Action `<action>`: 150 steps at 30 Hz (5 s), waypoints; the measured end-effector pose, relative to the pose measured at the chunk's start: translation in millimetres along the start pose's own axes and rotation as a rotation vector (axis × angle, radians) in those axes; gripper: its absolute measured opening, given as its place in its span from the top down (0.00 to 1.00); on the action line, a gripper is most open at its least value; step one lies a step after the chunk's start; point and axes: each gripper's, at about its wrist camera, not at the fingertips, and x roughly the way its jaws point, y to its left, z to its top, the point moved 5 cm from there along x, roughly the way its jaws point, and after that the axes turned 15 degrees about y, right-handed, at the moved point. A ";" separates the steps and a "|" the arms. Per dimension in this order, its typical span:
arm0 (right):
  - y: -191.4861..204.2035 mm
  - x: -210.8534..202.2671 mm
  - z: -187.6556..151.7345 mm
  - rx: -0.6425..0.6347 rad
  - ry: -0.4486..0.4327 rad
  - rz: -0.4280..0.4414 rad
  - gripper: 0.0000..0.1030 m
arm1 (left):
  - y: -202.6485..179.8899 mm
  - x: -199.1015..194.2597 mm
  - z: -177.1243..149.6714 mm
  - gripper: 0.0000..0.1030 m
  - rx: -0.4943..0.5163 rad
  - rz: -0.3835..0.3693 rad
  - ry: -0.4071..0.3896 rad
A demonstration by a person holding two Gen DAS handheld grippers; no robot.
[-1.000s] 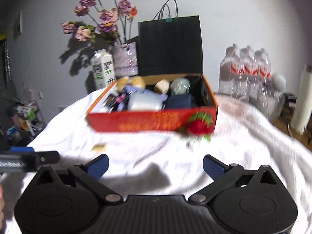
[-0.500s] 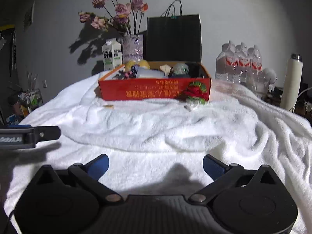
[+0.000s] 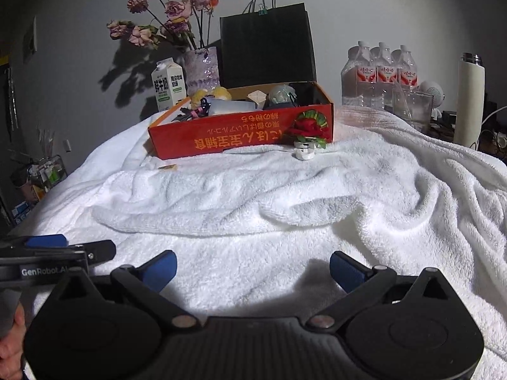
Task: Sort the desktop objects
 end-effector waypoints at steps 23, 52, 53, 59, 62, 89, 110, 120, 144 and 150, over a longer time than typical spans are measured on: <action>6.8 -6.2 50.7 -0.109 -0.053 -0.076 0.01 | -4.3 0.9 101.2 0.09 0.084 -0.037 -0.105; -62.6 70.8 161.5 0.193 -0.114 0.180 0.56 | 14.6 75.8 132.1 0.70 -0.107 -0.168 -0.003; -58.6 66.1 155.0 0.195 -0.105 0.210 0.56 | 14.4 67.0 128.9 0.70 -0.112 -0.185 -0.006; -7.9 68.4 96.5 0.037 0.101 0.264 0.55 | 10.3 30.4 94.5 0.70 -0.088 -0.200 -0.010; 16.6 63.4 76.3 -0.096 0.135 0.161 0.48 | 9.2 29.2 77.4 0.70 -0.082 -0.201 0.022; -35.3 95.0 135.4 -0.022 0.044 -0.072 0.75 | -1.8 29.1 56.4 0.69 -0.012 -0.169 0.040; 11.0 -35.6 1.6 -0.044 -0.007 0.025 0.75 | -25.1 -42.0 15.5 0.69 0.055 -0.181 -0.032; 16.6 -11.2 -17.3 -0.062 0.085 0.020 0.75 | -13.7 -34.0 -2.4 0.69 0.038 -0.145 0.036; 13.4 -45.3 17.1 -0.103 -0.057 0.031 0.75 | 2.0 -46.5 49.5 0.69 0.013 -0.167 -0.040; -0.4 -61.1 78.7 -0.107 -0.157 0.040 0.75 | 24.7 -52.3 108.9 0.69 -0.011 -0.157 -0.120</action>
